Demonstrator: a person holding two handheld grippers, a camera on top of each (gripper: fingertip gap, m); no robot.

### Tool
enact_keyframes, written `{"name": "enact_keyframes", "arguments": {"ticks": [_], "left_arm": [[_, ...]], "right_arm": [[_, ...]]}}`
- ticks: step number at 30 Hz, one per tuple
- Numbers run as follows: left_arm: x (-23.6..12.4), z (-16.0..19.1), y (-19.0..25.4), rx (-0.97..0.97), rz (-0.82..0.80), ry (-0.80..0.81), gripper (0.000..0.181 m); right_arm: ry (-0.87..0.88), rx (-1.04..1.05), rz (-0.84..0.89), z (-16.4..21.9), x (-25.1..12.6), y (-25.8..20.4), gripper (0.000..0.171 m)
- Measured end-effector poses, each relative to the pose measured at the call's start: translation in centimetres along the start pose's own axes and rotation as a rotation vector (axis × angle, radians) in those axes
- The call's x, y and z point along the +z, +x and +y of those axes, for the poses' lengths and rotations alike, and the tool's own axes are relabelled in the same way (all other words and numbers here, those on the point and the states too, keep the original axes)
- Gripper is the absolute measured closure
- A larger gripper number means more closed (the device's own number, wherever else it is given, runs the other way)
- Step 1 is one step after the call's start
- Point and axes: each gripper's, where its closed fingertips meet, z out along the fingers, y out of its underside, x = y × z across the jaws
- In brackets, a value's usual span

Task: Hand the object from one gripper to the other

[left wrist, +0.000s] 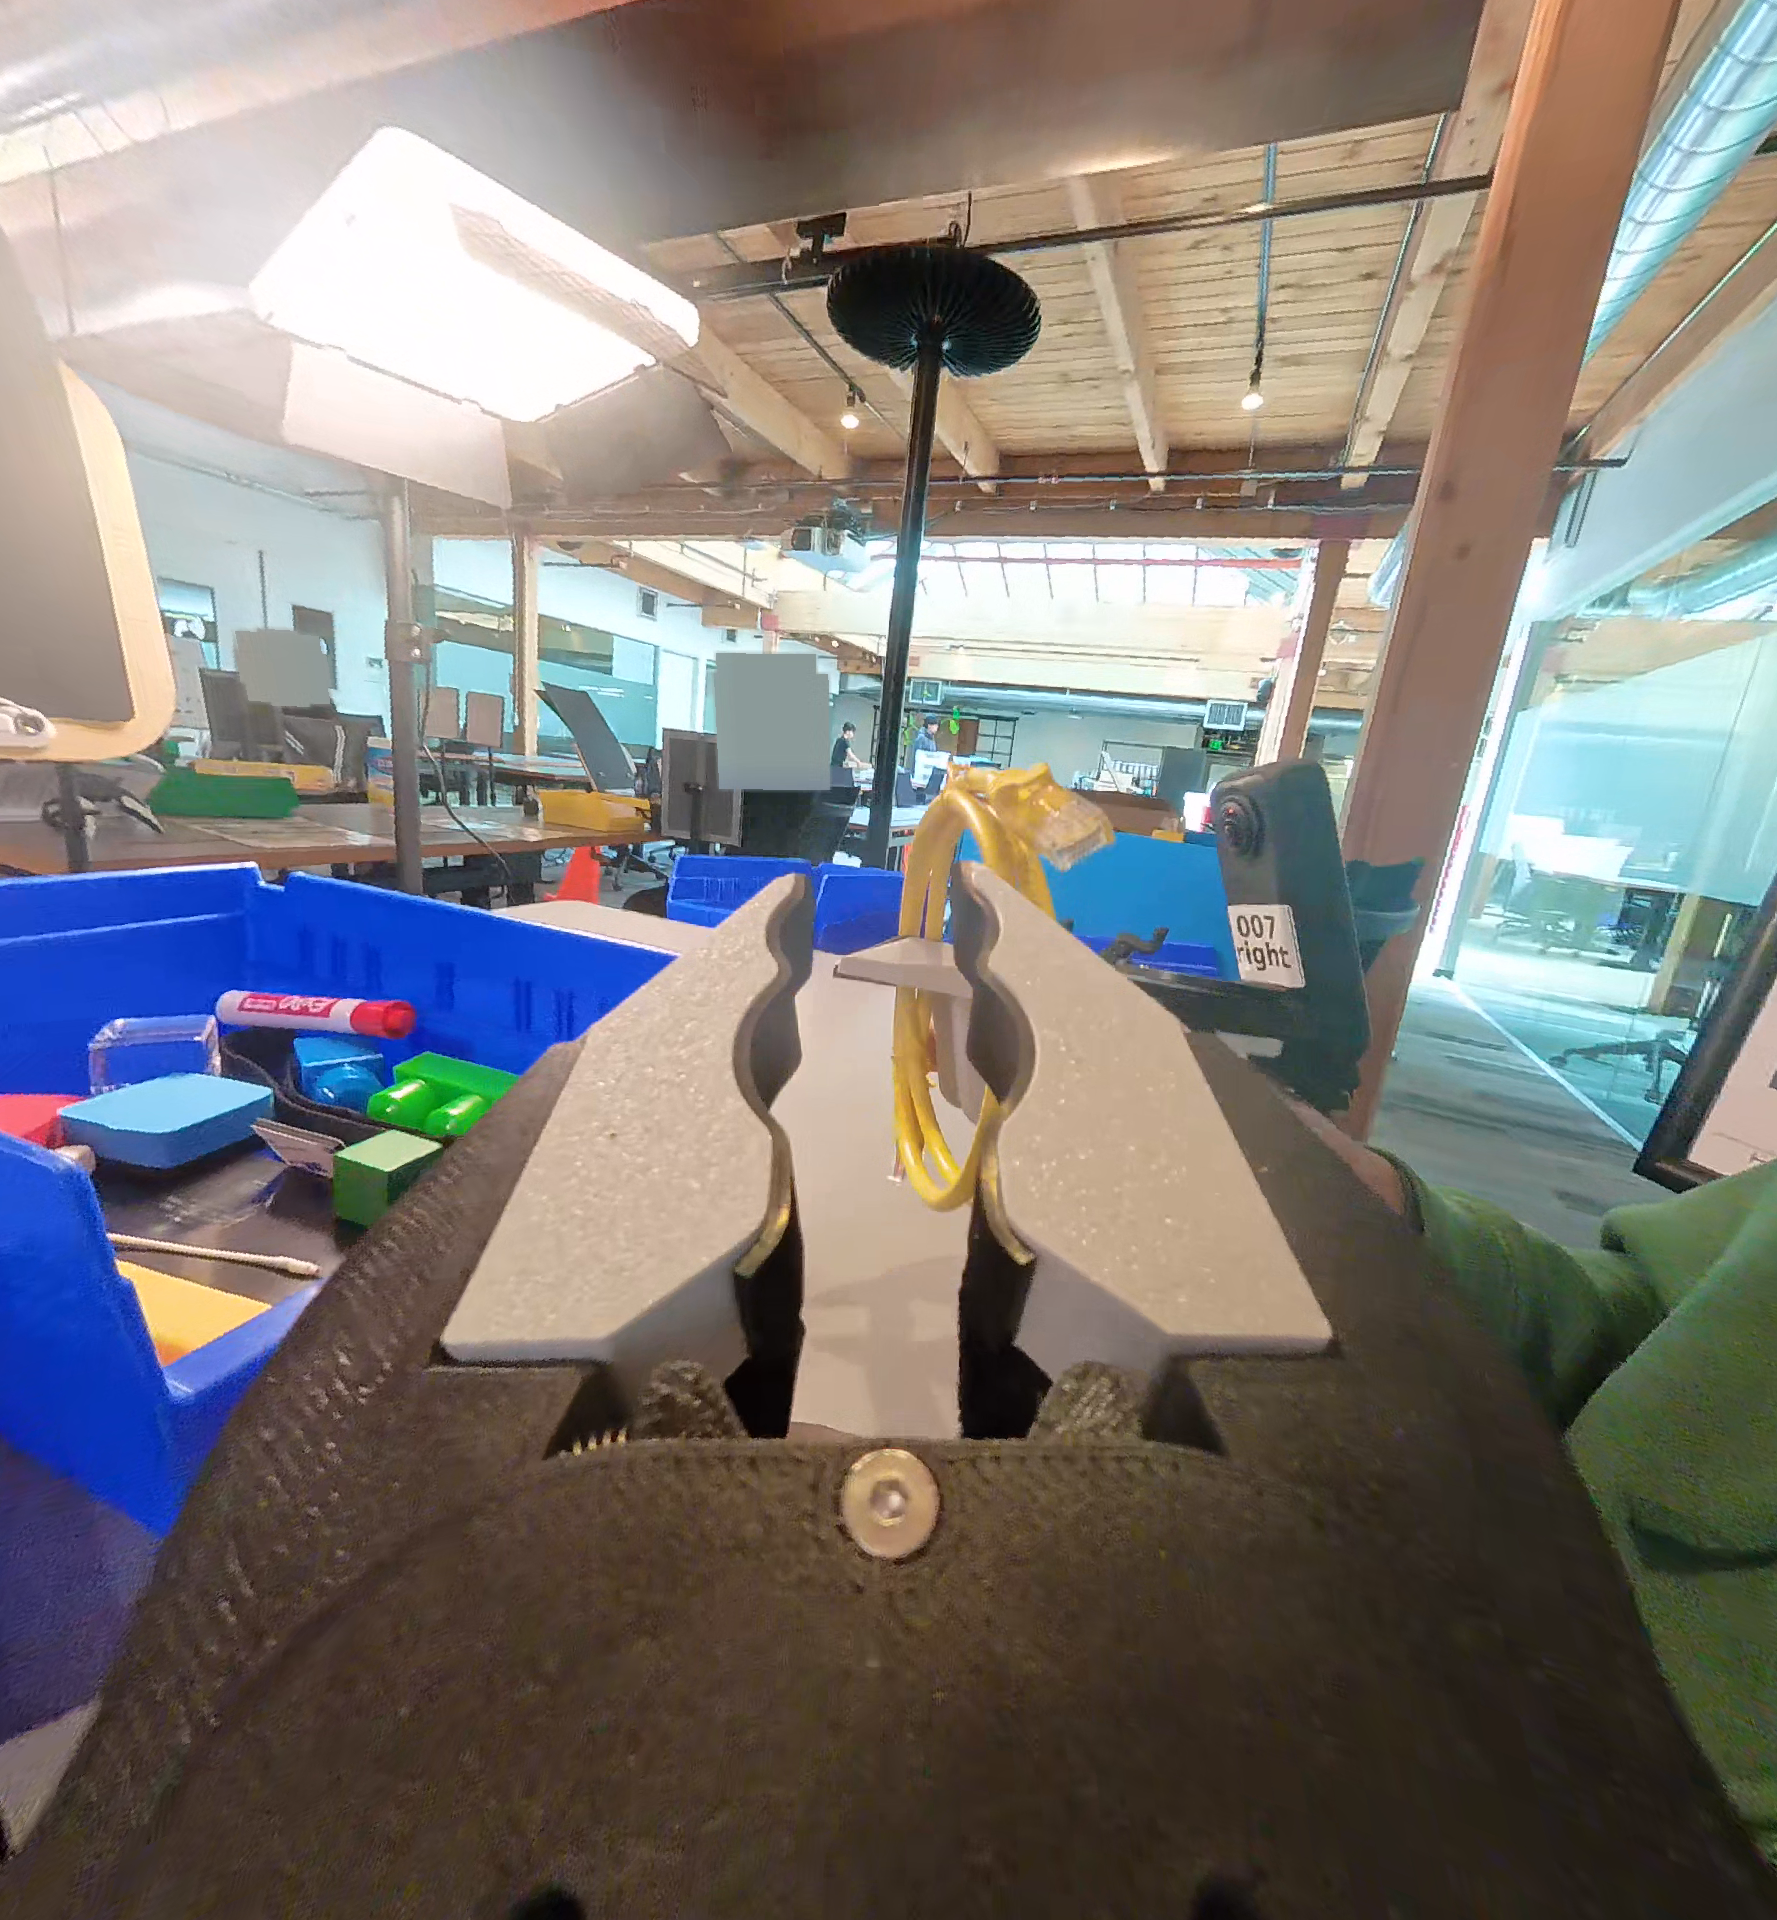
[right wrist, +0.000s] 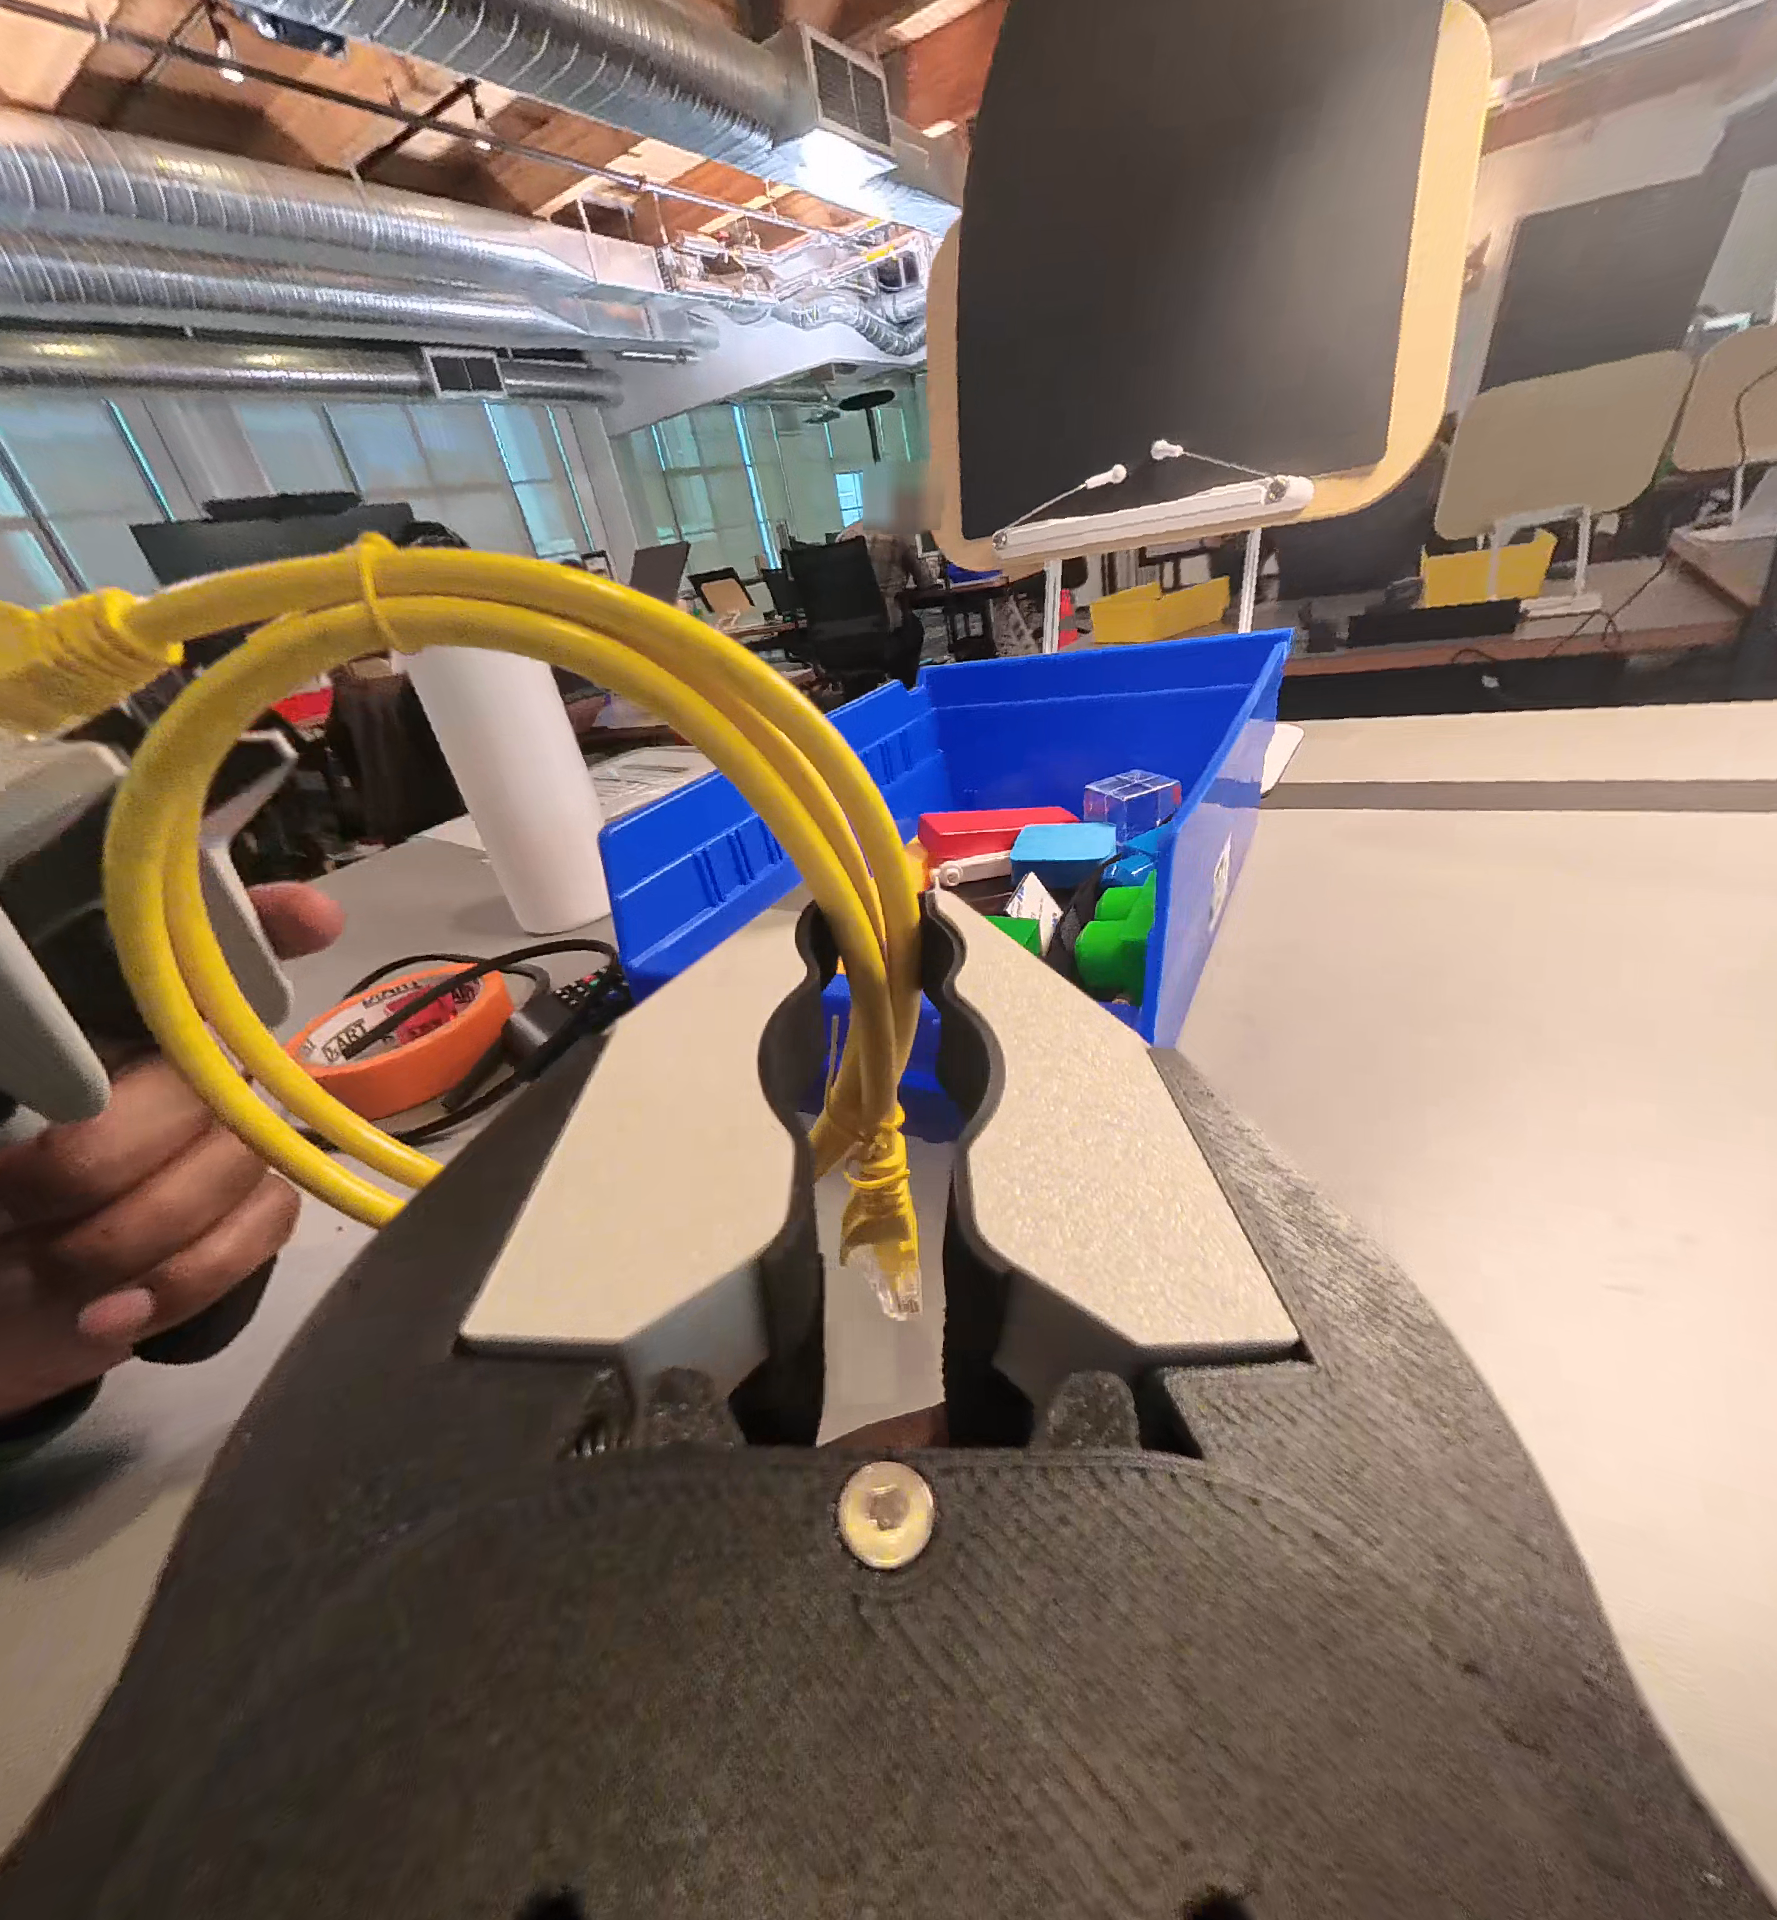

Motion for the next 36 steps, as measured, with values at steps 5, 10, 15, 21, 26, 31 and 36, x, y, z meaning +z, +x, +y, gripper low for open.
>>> {"name": "enact_keyframes", "arguments": {"ticks": [5, 10, 15, 21, 26, 31, 36], "left_arm": [[0.6, 2.1, 1.0, -0.017, 0.060, -0.107, 0.154], [1.0, 3.7, 1.4, 0.031, 0.066, -0.192, 0.151], [1.0, 3.7, 1.5, 0.012, 0.080, -0.192, 0.151], [1.0, 3.6, 1.7, -0.026, 0.100, -0.185, 0.151], [0.9, 3.1, 1.3, -0.056, 0.090, -0.160, 0.151], [0.7, 2.6, 1.0, -0.098, 0.085, -0.129, 0.151], [0.7, 2.5, 1.1, -0.107, 0.091, -0.125, 0.151]], "right_arm": [[-0.007, 0.070, -0.026, 0.2, 0.1, 0.1, 0.157], [-0.001, 0.042, -0.032, 0.1, 0.1, -0.3, 0.157], [0.003, 0.030, -0.023, 0.0, 0.1, -0.2, 0.157], [0.009, 0.036, -0.012, -0.1, 0.0, 0.1, 0.157], [0.014, 0.039, -0.003, -0.2, -0.1, 0.3, 0.157], [0.019, 0.043, 0.003, -0.3, -0.1, 0.4, 0.157], [0.020, 0.044, 0.002, -0.3, -0.1, 0.4, 0.157]]}}
